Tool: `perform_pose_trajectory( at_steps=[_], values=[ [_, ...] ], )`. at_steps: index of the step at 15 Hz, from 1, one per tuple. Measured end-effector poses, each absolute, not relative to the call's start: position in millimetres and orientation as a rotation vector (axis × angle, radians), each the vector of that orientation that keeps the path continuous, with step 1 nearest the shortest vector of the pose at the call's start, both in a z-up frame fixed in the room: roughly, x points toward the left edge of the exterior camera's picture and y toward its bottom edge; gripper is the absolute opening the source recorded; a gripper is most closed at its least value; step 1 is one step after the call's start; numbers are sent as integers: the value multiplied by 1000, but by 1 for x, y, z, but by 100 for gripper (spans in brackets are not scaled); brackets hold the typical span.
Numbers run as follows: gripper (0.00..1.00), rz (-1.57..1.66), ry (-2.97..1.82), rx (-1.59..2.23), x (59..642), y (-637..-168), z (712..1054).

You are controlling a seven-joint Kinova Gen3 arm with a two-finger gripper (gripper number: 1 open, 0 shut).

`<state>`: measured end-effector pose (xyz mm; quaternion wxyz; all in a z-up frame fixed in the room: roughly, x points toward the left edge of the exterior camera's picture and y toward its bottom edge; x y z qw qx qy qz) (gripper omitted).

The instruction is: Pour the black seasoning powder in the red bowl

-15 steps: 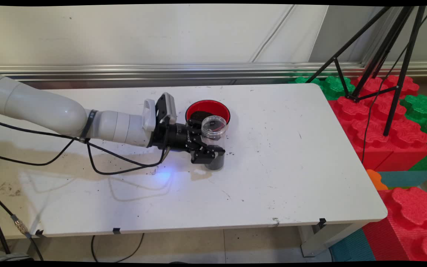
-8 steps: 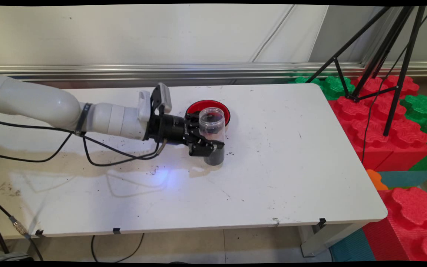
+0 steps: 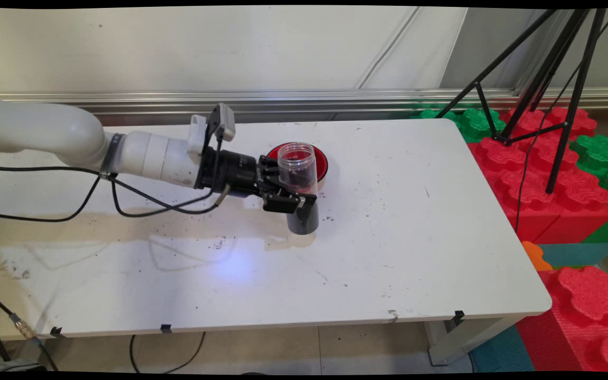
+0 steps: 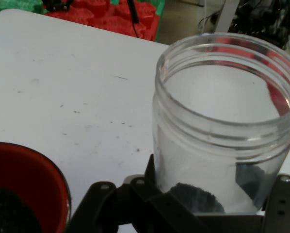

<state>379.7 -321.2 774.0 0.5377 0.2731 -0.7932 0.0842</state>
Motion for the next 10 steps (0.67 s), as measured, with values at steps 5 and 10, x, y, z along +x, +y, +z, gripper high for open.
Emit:
perform_pose_trajectory(
  at_steps=[5, 10],
  values=[
    [0, 102, -1857, 708, 388, -327, 787],
    [0, -22, -1807, 809, 398, -338, 802]
  ],
)
